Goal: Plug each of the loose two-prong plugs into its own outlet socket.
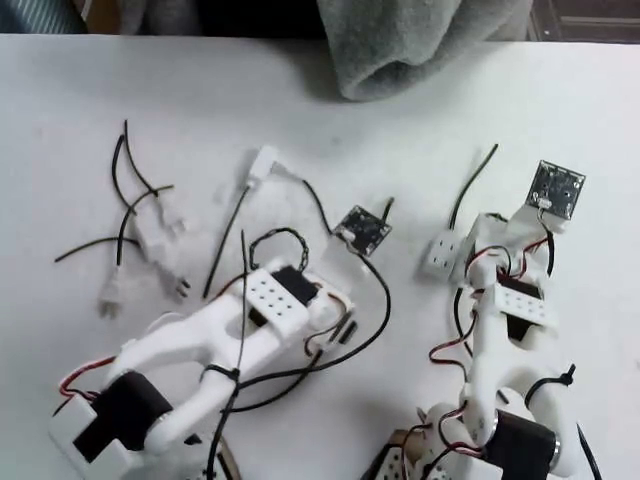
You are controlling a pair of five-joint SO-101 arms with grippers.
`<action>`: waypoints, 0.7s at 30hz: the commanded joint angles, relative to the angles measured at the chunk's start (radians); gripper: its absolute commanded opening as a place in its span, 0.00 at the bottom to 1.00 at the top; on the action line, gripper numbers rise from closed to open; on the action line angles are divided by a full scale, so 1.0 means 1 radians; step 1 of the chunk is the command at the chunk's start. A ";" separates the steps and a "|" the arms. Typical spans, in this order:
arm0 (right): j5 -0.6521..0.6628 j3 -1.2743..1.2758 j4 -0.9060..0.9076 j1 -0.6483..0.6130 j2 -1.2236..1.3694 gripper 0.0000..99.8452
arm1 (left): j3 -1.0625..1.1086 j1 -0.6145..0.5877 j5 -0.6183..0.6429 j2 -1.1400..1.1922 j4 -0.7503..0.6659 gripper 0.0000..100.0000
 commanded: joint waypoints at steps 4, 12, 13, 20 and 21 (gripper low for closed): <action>-0.006 -0.043 0.002 -0.016 -0.005 0.02 | -0.164 -0.008 -0.009 0.128 0.072 0.20; -0.006 -0.043 0.002 -0.016 -0.005 0.02 | -0.384 0.004 -0.014 0.325 0.249 0.14; -0.006 -0.043 0.002 -0.016 -0.005 0.02 | -0.385 0.015 -0.017 0.326 0.252 0.12; -0.006 -0.043 0.002 -0.016 -0.005 0.02 | -0.390 0.039 -0.018 0.332 0.233 0.08; -0.006 -0.043 0.002 -0.016 -0.005 0.02 | -0.385 0.039 -0.018 0.331 0.227 0.08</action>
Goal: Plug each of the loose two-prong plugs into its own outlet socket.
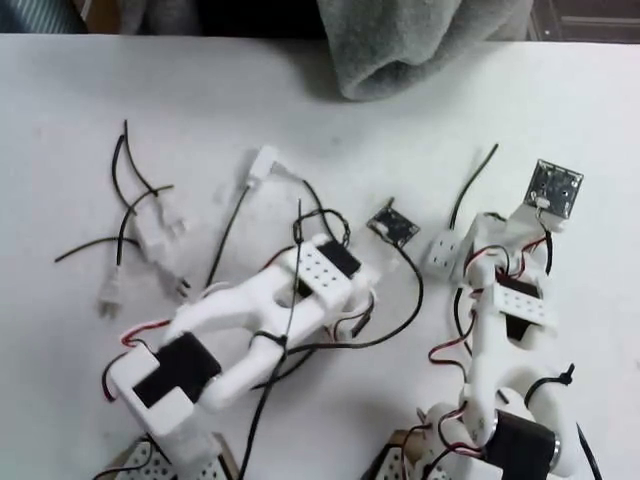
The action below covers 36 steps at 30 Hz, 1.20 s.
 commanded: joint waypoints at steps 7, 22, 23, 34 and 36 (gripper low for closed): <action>-0.005 -0.043 0.002 -0.008 -0.005 0.02 | -0.021 0.019 -0.043 0.007 0.005 0.09; -0.005 -0.043 0.002 -0.008 -0.005 0.02 | -0.017 0.018 0.008 0.008 0.017 0.19; -0.005 -0.043 0.002 -0.008 -0.005 0.02 | -0.017 0.018 0.008 0.008 0.017 0.19; -0.005 -0.043 0.002 -0.008 -0.005 0.02 | -0.017 0.018 0.008 0.010 -0.005 0.07; -0.005 -0.043 0.002 -0.008 -0.005 0.02 | -0.017 0.018 0.008 0.010 -0.002 0.07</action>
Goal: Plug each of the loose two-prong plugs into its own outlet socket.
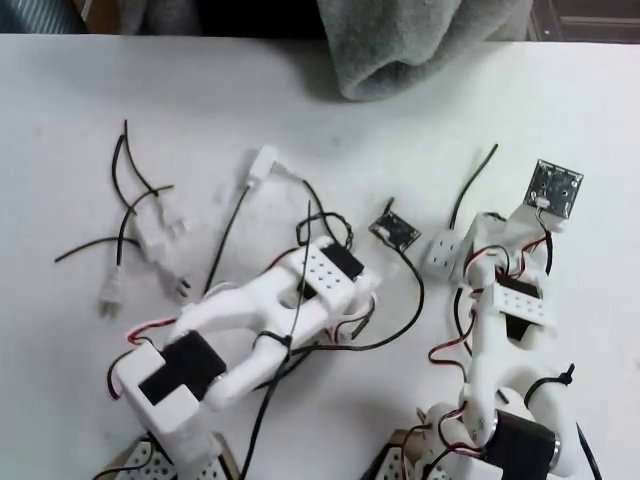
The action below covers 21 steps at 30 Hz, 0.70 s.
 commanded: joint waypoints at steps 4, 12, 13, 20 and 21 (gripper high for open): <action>-0.005 -0.043 0.002 -0.008 -0.005 0.02 | -0.017 0.004 -0.020 -0.004 -0.006 0.02; -0.005 -0.043 0.002 -0.008 -0.005 0.02 | -0.021 0.041 -0.061 -0.021 -0.003 0.02; -0.005 -0.043 0.002 -0.008 -0.005 0.02 | -0.018 0.058 -0.063 -0.038 -0.003 0.02; -0.005 -0.043 0.002 -0.008 -0.005 0.02 | 0.183 0.091 -0.063 -0.394 -0.112 0.02; -0.005 -0.043 0.002 -0.008 -0.005 0.02 | 0.239 0.074 -0.063 -0.461 -0.155 0.02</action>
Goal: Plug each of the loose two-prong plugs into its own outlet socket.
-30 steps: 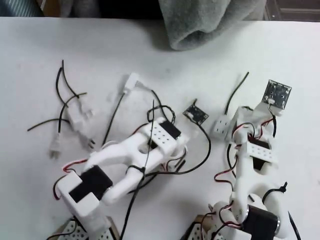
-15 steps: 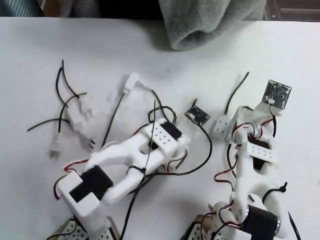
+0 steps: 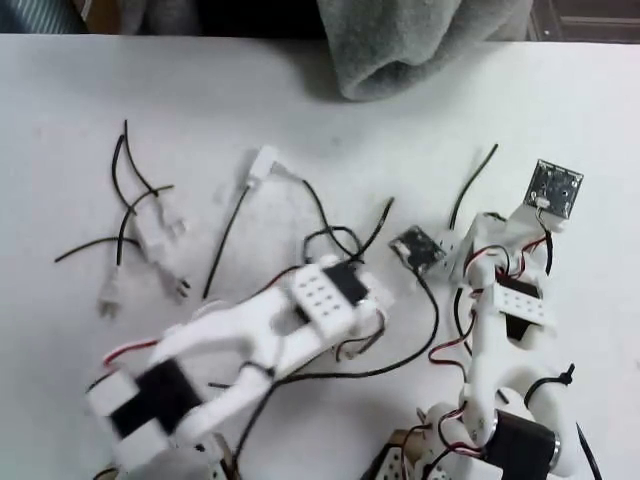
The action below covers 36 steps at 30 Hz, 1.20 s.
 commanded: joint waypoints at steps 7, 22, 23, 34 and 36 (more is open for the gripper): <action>-0.005 -0.043 0.002 -0.008 -0.005 0.02 | 0.520 -0.113 -0.006 -0.745 -0.439 0.02; -0.003 -0.040 0.008 -0.048 -0.015 0.02 | 1.149 -0.116 -0.072 -1.549 -0.919 0.02; -0.003 -0.040 0.008 -0.056 -0.015 0.02 | 1.175 -0.113 -0.097 -1.589 -0.921 0.02; 0.144 -0.138 0.328 -0.305 -0.378 0.02 | 1.178 -0.111 -0.118 -1.751 -0.767 0.02; 0.146 -0.180 0.446 -0.366 -0.507 0.02 | 1.178 -0.111 -0.118 -1.751 -0.767 0.02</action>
